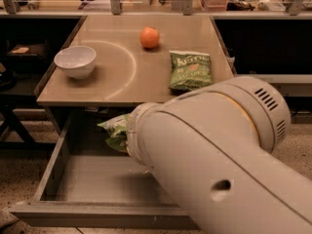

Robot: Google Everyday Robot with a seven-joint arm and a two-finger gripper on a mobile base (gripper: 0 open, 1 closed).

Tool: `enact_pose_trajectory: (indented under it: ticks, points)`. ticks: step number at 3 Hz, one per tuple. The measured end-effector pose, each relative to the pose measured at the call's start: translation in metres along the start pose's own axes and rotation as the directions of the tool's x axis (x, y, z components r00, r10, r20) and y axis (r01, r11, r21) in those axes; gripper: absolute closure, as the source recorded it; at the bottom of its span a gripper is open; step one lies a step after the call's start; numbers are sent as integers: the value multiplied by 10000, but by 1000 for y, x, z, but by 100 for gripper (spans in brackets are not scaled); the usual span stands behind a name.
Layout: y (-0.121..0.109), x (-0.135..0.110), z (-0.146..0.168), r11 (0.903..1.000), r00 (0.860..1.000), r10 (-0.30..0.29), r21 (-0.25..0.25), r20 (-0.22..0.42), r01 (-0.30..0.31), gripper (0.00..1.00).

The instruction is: Pick green rice chip bag from top drawer and place on counter

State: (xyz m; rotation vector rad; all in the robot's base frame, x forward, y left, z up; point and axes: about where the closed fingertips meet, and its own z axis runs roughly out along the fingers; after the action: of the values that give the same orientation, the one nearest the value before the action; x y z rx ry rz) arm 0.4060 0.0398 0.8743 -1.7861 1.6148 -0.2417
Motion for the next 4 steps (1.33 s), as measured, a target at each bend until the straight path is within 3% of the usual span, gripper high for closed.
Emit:
enact_pose_trajectory:
  ticks: [2,3,4]
  points:
    - [-36,-23,-31,9937,9937,-846,678,-734,896,100]
    - [-43,-27,-35,9911,9918,-993,807,-799,1057,100]
    - [-75,-32,-35,9816,9877,-1454,1167,-579,1514,100]
